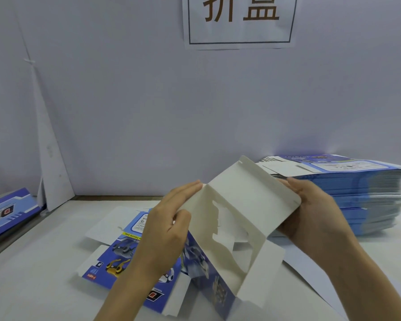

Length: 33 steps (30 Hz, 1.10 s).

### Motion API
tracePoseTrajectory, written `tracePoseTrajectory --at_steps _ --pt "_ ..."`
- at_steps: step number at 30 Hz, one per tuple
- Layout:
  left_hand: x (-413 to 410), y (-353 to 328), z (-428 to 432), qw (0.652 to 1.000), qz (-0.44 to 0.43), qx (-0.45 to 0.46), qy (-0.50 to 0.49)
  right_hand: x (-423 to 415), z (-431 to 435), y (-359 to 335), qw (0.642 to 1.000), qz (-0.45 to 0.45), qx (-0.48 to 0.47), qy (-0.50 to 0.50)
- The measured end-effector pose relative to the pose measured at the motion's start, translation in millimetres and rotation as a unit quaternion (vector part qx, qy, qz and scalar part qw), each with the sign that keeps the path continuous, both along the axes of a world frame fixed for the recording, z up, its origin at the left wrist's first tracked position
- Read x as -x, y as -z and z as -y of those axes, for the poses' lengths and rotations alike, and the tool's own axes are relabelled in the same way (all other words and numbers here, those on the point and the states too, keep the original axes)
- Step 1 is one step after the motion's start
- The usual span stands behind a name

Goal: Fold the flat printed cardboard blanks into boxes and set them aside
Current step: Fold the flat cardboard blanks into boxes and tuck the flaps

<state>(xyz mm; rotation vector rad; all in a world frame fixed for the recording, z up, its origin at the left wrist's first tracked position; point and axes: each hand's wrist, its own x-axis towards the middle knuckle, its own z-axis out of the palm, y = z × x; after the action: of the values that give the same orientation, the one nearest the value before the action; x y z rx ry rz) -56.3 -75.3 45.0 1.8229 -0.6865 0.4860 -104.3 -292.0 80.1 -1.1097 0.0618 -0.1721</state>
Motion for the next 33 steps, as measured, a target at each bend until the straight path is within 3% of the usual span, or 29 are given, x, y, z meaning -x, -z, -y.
tracePoseTrajectory --at_steps 4,6,8,10,12,16,21,23,25,27,29,33 --pt "-3 3 -1 0.992 -0.009 0.111 -0.068 0 9 -5 0.996 0.022 0.083 -0.036" --pt "-7 4 -4 0.981 -0.04 0.154 -0.115 1 11 -6 0.983 -0.001 0.175 -0.056" --pt "-14 5 -12 0.964 -0.082 0.198 -0.158 4 13 1 0.931 -0.019 0.345 -0.119" --pt "-21 5 -18 0.944 -0.139 0.256 -0.155 8 10 13 0.845 -0.007 0.501 -0.189" --pt "-23 4 -19 0.921 -0.205 0.311 -0.117 9 1 24 0.804 0.013 0.564 -0.189" --pt "-23 0 -17 0.925 -0.235 0.288 -0.077 -9 -11 38 0.824 0.059 0.56 -0.065" --pt "-19 -5 -18 0.929 -0.206 0.305 0.018 -15 -2 34 0.895 0.111 0.431 0.018" --pt "-17 -9 -20 0.943 -0.194 0.264 0.055 -16 0 32 0.927 0.113 0.357 0.035" --pt "-16 -9 -19 0.964 -0.213 0.149 0.058 -16 1 31 0.95 0.118 0.286 0.039" --pt "-13 -4 -14 0.962 -0.255 0.05 0.083 -15 -1 29 0.967 0.106 0.231 0.009" --pt "-13 3 -7 0.945 -0.295 0.031 0.136 -14 -2 28 0.973 0.094 0.212 -0.024" --pt "-10 8 -1 0.943 -0.281 0.069 0.166 -14 -2 28 0.97 0.096 0.22 -0.036"
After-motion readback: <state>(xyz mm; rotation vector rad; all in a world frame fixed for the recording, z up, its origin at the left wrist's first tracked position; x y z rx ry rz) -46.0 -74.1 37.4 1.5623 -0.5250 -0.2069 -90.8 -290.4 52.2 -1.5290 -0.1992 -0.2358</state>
